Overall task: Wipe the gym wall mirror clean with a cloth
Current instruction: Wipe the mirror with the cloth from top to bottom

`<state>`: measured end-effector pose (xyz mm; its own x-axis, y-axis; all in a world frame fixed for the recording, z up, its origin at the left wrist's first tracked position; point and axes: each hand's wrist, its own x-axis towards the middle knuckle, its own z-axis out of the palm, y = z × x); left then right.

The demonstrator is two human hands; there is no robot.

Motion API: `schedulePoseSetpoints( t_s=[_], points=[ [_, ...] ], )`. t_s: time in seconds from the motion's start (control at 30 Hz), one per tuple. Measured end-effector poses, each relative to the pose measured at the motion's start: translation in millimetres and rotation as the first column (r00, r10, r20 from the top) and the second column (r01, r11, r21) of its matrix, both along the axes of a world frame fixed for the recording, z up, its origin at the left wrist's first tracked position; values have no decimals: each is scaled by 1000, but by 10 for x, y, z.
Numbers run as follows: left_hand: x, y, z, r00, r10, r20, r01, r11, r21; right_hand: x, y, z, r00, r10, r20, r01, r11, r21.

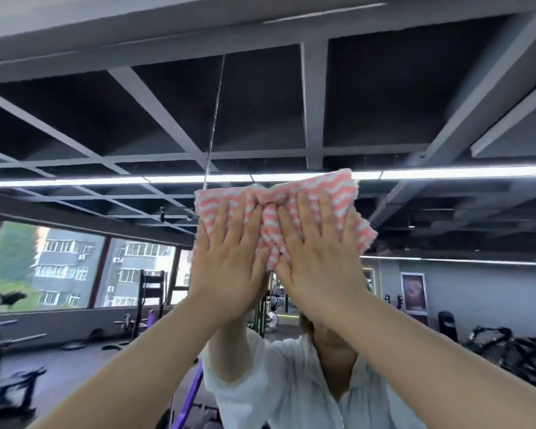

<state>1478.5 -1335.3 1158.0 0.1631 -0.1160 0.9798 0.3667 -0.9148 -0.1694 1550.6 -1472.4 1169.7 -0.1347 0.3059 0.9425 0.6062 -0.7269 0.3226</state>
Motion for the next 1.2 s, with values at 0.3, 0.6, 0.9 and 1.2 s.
schedulePoseSetpoints(
  t_s=[0.3,0.6,0.9,1.2],
  points=[
    [220,-337,-667,992,-57,114,76,983,-166,133,-327,-329,991,-5,137,30,983,-182],
    [700,-1245,-561,991,-133,31,134,991,-30,654,-1348,-429,993,-70,93,79,992,-98],
    [1129,-2171,-796,979,-180,-91,193,967,164,1009,-2241,-997,978,-171,-123,178,983,49],
    [827,-1656,-959,972,-175,-157,208,951,229,720,-1577,-1349,974,-87,-211,129,973,194]
  ],
)
